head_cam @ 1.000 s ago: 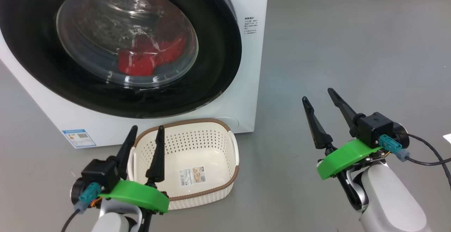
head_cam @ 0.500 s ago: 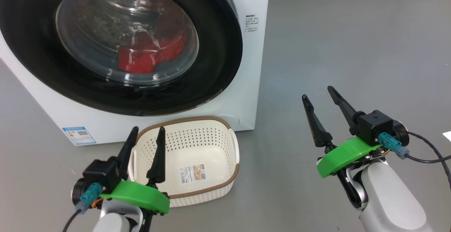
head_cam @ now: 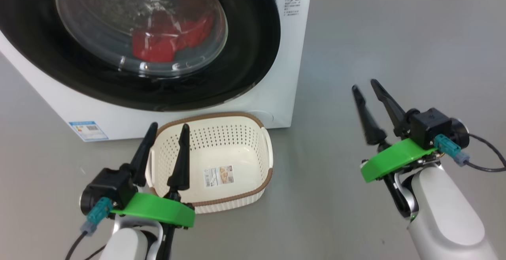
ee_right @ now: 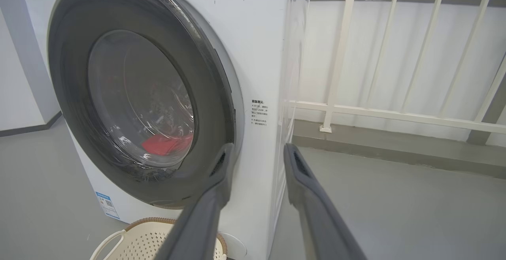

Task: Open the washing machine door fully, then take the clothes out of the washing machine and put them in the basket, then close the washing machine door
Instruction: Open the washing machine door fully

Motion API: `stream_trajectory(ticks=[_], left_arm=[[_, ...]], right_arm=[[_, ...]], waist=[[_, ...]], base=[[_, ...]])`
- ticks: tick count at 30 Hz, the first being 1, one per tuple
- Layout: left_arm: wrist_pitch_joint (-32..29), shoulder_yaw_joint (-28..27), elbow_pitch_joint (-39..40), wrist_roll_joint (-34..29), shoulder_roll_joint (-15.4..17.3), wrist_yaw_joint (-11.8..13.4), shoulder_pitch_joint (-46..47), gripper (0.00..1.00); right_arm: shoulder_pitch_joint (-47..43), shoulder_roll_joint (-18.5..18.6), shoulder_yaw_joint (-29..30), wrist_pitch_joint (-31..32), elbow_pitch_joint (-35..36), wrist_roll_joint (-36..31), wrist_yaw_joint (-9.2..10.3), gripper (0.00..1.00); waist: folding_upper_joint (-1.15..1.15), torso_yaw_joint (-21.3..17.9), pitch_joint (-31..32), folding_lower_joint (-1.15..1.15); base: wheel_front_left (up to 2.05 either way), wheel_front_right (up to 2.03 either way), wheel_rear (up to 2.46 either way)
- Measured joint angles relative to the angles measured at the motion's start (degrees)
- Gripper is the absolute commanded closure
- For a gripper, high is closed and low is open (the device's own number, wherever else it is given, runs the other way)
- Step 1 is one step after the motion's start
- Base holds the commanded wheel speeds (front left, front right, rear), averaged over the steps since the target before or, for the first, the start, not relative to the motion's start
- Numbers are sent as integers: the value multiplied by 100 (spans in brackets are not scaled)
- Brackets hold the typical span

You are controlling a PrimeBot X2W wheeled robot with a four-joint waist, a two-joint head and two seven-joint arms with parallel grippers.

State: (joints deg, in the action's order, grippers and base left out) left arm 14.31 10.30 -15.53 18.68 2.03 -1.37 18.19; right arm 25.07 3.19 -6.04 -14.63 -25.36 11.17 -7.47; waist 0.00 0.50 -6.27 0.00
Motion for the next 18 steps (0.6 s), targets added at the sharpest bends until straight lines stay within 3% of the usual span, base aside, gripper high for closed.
stream_trajectory(ticks=[10,18], left_arm=[[24,110,639,5,1,121,105,0],[24,218,1018,5,1,165,221,0]], right_arm=[[402,5,194,-1,214,-112,0,100],[967,12,403,-1,147,343,0,100]], waist=[[0,156,-472,0],[0,304,-913,0]], base=[[0,0,0],[0,0,0]])
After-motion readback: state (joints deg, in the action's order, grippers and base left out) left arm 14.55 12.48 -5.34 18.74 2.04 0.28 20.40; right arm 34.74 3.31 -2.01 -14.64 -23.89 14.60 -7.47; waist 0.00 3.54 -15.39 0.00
